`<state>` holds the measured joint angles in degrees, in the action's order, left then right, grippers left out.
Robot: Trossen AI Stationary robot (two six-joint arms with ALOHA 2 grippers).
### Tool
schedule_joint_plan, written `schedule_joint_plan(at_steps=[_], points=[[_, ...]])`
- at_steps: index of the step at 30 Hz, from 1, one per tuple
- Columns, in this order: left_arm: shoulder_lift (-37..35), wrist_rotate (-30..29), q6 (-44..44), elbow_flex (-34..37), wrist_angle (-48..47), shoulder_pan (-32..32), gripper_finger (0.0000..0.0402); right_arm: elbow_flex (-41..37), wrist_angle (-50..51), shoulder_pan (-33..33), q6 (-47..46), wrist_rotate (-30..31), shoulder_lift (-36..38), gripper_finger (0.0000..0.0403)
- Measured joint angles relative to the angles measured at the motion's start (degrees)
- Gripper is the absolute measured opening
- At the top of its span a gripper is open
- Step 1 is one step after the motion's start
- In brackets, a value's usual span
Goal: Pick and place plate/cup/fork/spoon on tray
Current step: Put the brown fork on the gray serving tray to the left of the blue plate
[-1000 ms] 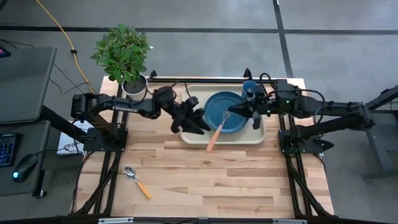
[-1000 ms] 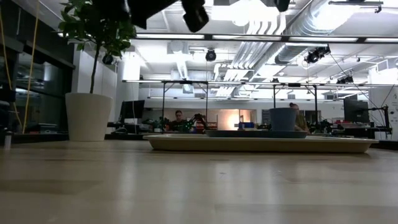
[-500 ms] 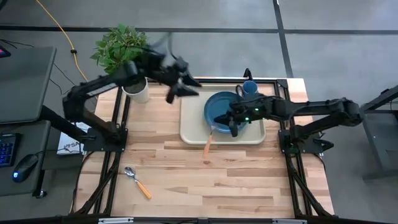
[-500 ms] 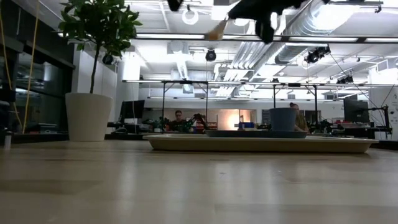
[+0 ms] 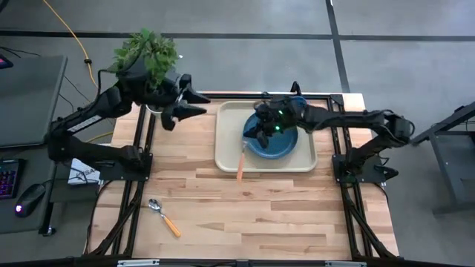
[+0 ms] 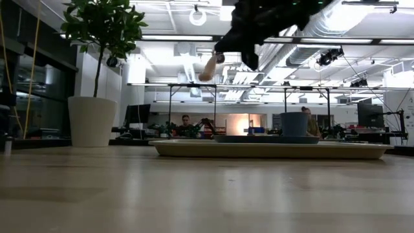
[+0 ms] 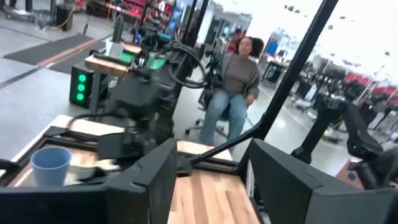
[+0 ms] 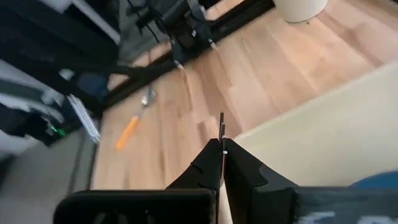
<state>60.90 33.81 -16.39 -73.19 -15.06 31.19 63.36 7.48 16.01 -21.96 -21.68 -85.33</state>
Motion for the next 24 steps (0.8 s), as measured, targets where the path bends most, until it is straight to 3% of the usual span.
schedule_joint_plan(at_steps=[8, 14, 24], points=[[-5.43, -6.78, -5.42, 8.23, 6.16, -2.31, 0.0184, 15.13, 15.32, 6.38, 11.73, -4.22, -13.25, 0.0], [-5.61, -9.05, -5.54, 8.42, 6.88, -3.21, 0.0184, 15.38, 9.76, 11.14, 5.23, -11.38, -19.75, 0.0], [-5.3, -9.19, -5.98, 8.42, 12.61, -3.22, 0.0184, 15.32, 6.03, 13.63, 3.91, -8.4, -28.11, 0.0]])
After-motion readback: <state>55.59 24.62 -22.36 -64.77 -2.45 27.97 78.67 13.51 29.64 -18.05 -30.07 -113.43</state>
